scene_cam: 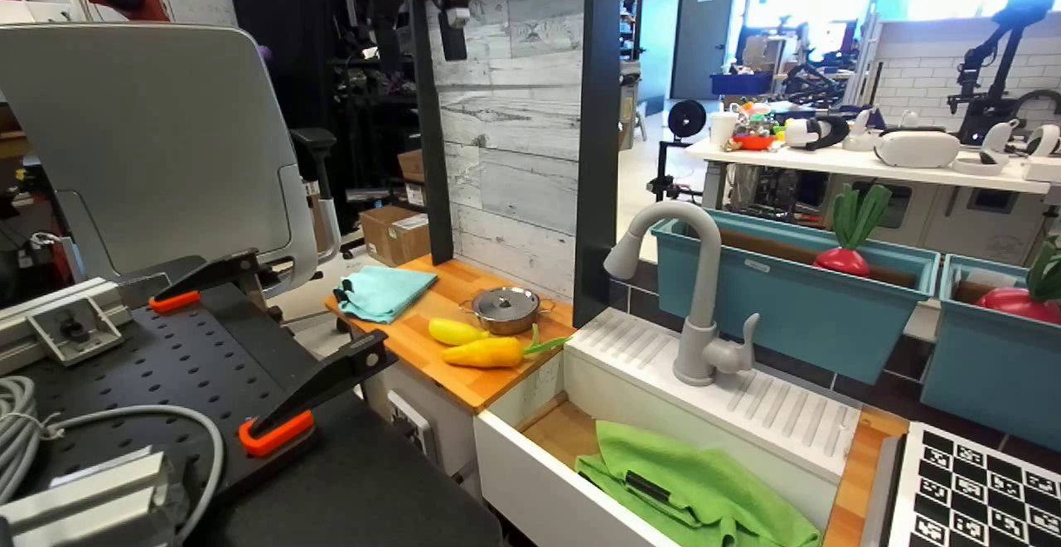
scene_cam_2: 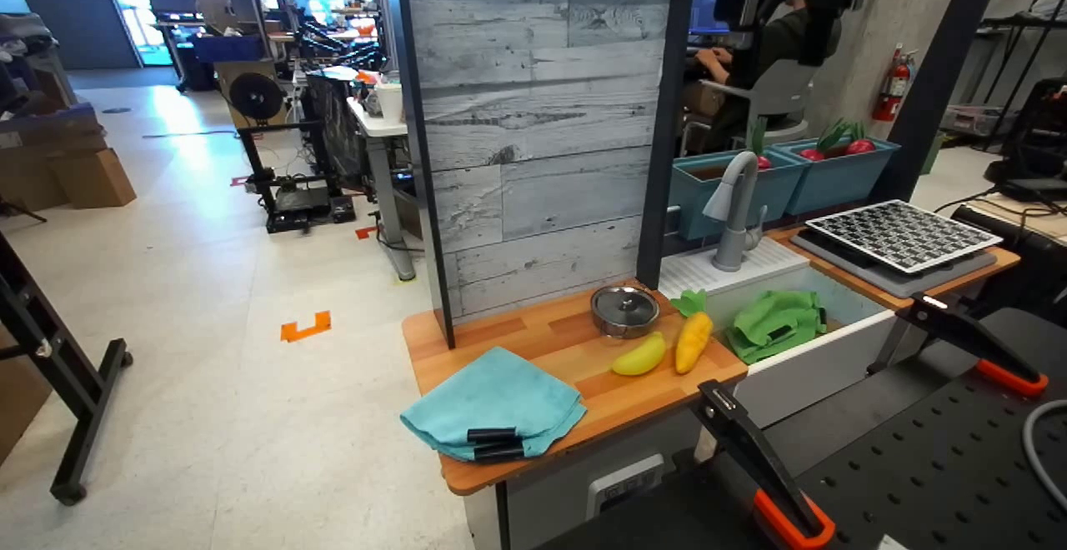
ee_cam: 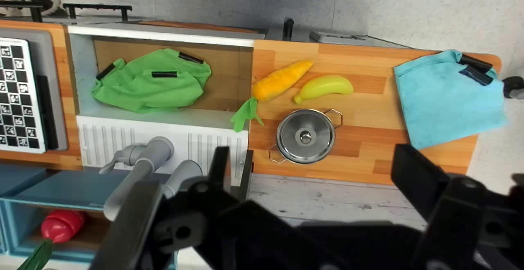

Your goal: Remove the silver lid from the silver pot, move the faucet to the right

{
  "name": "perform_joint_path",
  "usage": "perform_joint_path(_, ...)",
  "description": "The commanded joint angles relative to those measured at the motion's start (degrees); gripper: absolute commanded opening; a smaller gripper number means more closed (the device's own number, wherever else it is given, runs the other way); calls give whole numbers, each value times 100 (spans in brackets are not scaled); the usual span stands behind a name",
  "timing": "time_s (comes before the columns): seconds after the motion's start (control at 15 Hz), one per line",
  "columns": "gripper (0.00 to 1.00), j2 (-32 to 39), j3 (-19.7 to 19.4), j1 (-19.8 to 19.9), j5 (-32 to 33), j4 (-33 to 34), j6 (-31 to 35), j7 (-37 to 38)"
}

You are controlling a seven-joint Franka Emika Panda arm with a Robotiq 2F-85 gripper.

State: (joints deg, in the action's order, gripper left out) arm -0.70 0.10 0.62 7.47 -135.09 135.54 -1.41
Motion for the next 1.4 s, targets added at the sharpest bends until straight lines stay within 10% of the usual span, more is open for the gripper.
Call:
perform_joint_path(0.0, 100, 933, -9, -17, -229, 434, 458, -90)
perform_joint_path(0.53, 100, 2611, 151, -66, -597, 920, 1760, 18)
perform_joint_path(1.33, 100, 4729, 79, -124, -1032, 2820, 1641, 542)
